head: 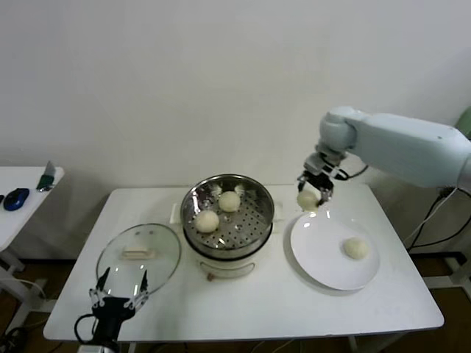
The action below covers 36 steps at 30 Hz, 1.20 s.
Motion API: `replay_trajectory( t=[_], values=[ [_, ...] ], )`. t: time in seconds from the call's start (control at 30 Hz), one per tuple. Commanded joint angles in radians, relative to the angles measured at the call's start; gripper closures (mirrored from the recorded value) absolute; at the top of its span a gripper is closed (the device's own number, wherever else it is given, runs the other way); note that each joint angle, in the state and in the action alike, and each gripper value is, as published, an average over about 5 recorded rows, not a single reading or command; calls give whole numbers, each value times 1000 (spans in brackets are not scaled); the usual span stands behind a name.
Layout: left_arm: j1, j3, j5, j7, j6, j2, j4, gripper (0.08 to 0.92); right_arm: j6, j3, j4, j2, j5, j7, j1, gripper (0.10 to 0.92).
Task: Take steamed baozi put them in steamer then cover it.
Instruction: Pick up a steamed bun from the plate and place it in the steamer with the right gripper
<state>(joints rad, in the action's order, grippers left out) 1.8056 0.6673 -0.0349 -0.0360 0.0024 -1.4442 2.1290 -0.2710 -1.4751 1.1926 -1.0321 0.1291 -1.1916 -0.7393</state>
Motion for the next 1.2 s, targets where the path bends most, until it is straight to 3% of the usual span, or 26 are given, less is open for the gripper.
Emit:
replay_trajectory(
  t=[0.03, 0.47, 1.2],
  values=[
    [8, -2, 0, 2, 1, 1, 4, 177, -285, 73, 0, -299, -112, -21, -67, 349],
    [17, -1, 4, 10, 6, 5, 7, 177, -339, 100, -19, -435, -276, -15, 142, 339],
    [17, 0, 17, 7, 1, 16, -24, 177, -317, 66, 20, -425, -281, -26, 200, 324]
  ],
)
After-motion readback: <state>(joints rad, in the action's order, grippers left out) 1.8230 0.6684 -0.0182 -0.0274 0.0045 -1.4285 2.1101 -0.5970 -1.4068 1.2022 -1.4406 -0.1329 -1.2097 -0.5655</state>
